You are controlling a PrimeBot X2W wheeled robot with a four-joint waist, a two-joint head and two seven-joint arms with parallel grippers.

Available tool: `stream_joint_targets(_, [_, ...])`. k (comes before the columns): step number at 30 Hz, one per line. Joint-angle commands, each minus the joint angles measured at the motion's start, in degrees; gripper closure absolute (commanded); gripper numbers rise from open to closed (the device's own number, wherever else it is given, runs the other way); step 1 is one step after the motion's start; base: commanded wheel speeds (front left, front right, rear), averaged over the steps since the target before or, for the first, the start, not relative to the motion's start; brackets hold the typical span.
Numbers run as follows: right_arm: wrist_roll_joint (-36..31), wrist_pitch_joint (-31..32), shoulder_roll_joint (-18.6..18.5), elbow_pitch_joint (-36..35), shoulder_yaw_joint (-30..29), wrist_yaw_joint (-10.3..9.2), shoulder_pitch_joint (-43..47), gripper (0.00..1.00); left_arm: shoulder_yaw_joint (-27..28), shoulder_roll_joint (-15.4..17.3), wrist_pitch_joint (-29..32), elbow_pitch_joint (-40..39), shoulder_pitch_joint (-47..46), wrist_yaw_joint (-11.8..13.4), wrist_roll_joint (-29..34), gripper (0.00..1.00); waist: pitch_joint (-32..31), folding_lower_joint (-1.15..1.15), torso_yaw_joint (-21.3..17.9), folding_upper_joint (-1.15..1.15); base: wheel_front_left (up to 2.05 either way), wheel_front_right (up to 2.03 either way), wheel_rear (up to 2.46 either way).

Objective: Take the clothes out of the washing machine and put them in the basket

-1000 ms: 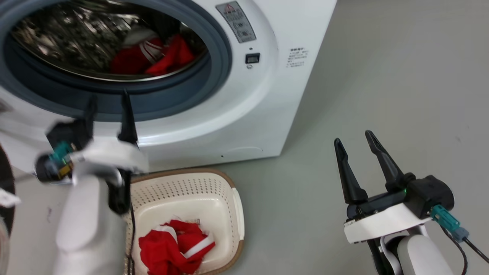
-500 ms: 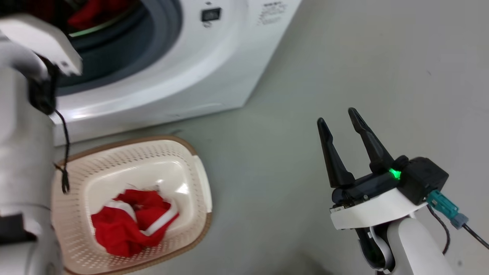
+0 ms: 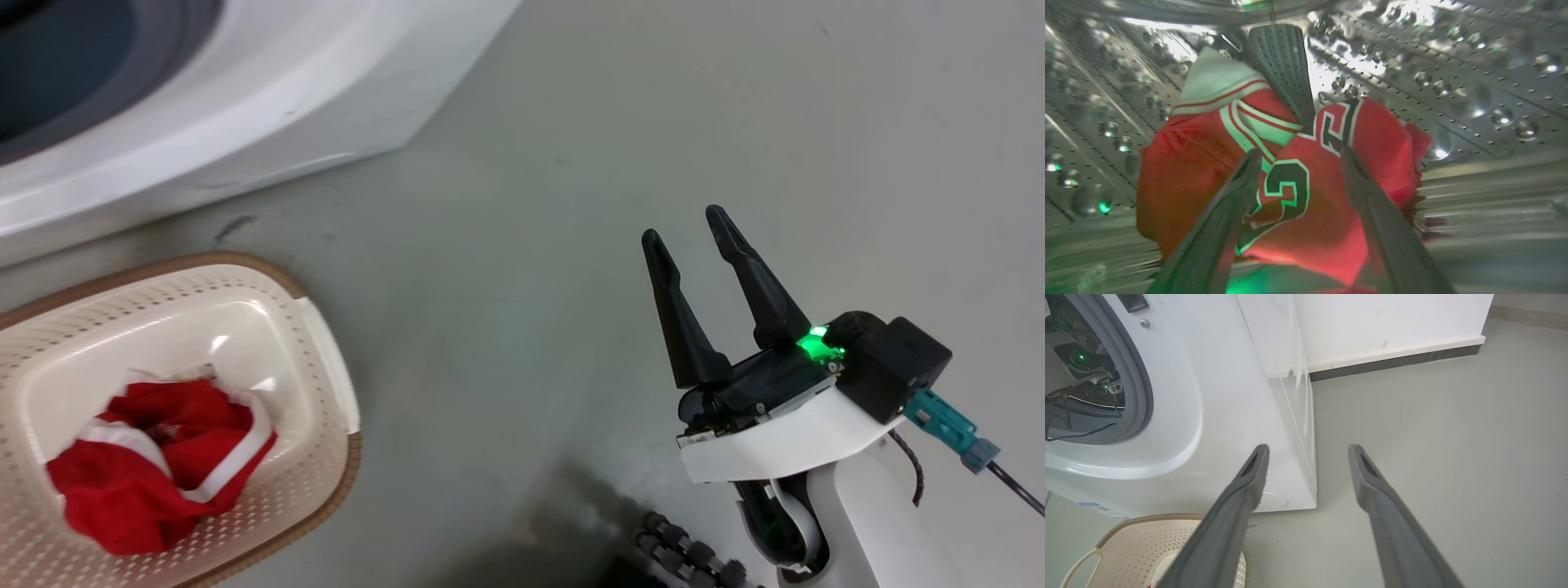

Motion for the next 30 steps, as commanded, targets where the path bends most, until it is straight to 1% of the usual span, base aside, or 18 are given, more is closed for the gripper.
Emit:
stream_joint_targets(1, [0.7, -0.2, 0.2, -0.3, 0.5, -0.02, -1.0, 0.0, -0.3, 1.0, 3.7, 0.3, -2.2, 0.2, 0.2, 0.0, 2.5, -0.01, -2.6, 0.0, 0.0, 0.0, 0.0])
stream_joint_targets(5, [1.7, -0.2, 0.2, -0.1, 1.3, -0.02, -0.9, 0.0, -0.3, 1.6, 10.5, -0.1, -4.8, 0.7, -0.6, 0.0, 3.5, -0.01, -3.8, 0.0, 0.0, 0.0, 0.0])
stream_joint_targets(8, [2.4, -0.2, 0.2, 0.1, 2.2, -0.02, -1.1, 0.0, -0.4, 2.1, 15.2, -0.5, -5.0, 1.4, -0.9, 0.0, 3.7, -0.01, -4.4, 0.0, 0.0, 0.0, 0.0])
stream_joint_targets(9, [2.7, -0.2, 0.2, 0.1, 2.4, -0.02, -1.1, 0.0, -0.3, 2.2, 16.7, -0.8, -4.9, 1.6, -1.2, 0.22, 3.8, -0.01, -4.6, 0.0, 0.0, 0.0, 0.0])
stream_joint_targets(10, [3.0, -0.2, 0.2, 0.0, 2.6, -0.02, -1.2, 0.0, -0.3, 2.2, 17.6, -1.3, -4.7, 2.0, -1.3, 0.71, 3.8, -0.01, -4.7, 0.0, 0.0, 0.0, 0.0])
stream_joint_targets(11, [3.3, -0.2, 0.2, -0.1, 2.8, -0.02, -1.1, 0.0, -0.3, 2.4, 18.1, -2.1, -4.4, 2.4, -1.2, 1.0, 3.8, -0.01, -4.9, 0.0, 0.0, 0.0, 0.0])
stream_joint_targets(15, [3.7, -0.2, 0.1, 0.0, 3.0, -0.02, -1.2, 0.0, -0.5, 2.8, 18.9, -5.2, -2.3, 4.3, -0.8, 1.0, 3.6, -0.01, -5.1, 0.0, 0.0, 0.0, 0.0])
stream_joint_targets(19, [3.7, -0.2, 0.1, 0.4, 2.9, -0.02, -1.7, 0.0, -0.2, 3.5, 16.7, -9.7, -0.3, 6.4, -0.4, 1.0, 3.0, -0.01, -5.3, 0.0, 0.0, 0.0, 0.0])
stream_joint_targets(22, [3.5, -0.2, 0.1, 0.8, 2.5, -0.02, -1.8, 0.0, -0.2, 4.1, 12.0, -13.4, 1.9, 7.6, 0.3, 1.0, 2.0, -0.01, -5.1, 0.0, 0.0, 0.0, 0.0])
stream_joint_targets(24, [3.1, -0.2, 0.1, 1.1, 2.1, -0.02, -1.8, 0.0, -0.2, 4.5, 7.5, -15.3, 3.7, 8.4, 1.0, 1.0, 0.8, -0.01, -4.5, 0.0, 0.0, 0.0, 0.0])
stream_joint_targets(29, [1.6, -0.2, 0.1, 2.5, 0.3, -0.02, -1.2, 0.0, -0.6, 3.2, -5.8, -17.1, 9.5, 8.1, 1.1, 1.0, -4.1, -0.01, -2.0, 0.0, 0.0, 0.0, 0.0])
stream_joint_targets(30, [1.6, -0.2, 0.1, 2.5, 0.3, -0.02, -1.2, 0.0, -0.6, 3.2, -5.8, -17.1, 9.5, 8.1, 1.1, 1.0, -4.1, -0.01, -2.0, 0.0, 0.0, 0.0, 0.0])
